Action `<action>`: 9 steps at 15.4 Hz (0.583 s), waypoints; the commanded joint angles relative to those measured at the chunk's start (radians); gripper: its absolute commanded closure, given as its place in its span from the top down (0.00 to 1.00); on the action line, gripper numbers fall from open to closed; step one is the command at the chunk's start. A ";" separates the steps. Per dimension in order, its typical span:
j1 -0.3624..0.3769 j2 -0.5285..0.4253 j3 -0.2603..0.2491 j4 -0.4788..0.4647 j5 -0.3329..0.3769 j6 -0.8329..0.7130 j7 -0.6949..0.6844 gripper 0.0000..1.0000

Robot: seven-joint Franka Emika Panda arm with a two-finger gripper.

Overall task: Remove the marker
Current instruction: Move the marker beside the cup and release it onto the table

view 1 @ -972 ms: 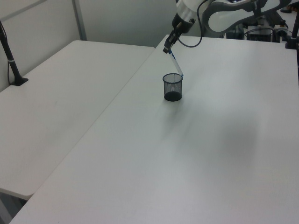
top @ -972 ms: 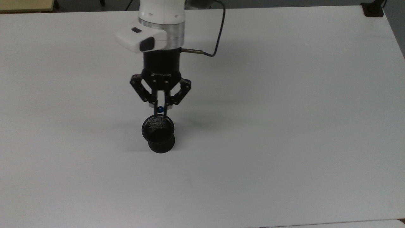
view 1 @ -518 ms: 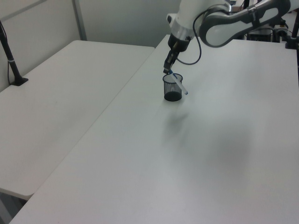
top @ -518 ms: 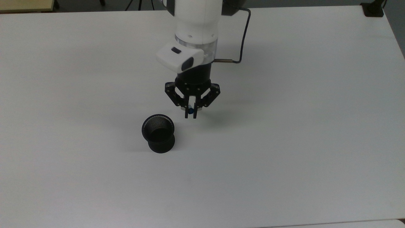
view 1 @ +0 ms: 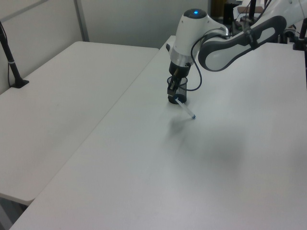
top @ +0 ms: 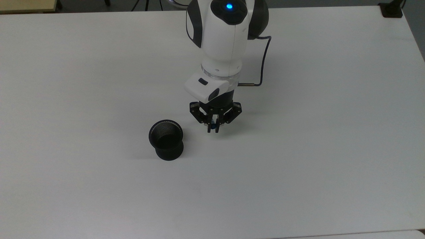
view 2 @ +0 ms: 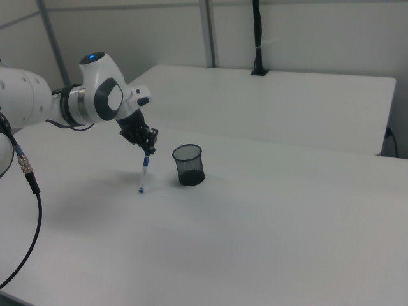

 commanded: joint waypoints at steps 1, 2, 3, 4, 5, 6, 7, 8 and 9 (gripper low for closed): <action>0.027 0.018 -0.007 0.003 -0.017 -0.001 0.046 0.49; 0.030 0.020 -0.007 0.001 -0.020 -0.001 0.050 0.66; 0.031 0.021 -0.007 0.003 -0.021 -0.001 0.061 0.70; 0.033 0.020 -0.007 0.006 -0.022 -0.001 0.072 0.89; 0.033 0.014 -0.007 0.007 -0.023 -0.004 0.082 0.98; 0.034 0.002 -0.007 0.007 -0.023 -0.014 0.082 0.99; 0.036 -0.014 -0.007 0.006 -0.023 -0.021 0.082 1.00; 0.038 -0.032 -0.007 0.003 -0.023 -0.047 0.082 1.00; 0.038 -0.044 -0.007 0.004 -0.025 -0.093 0.079 1.00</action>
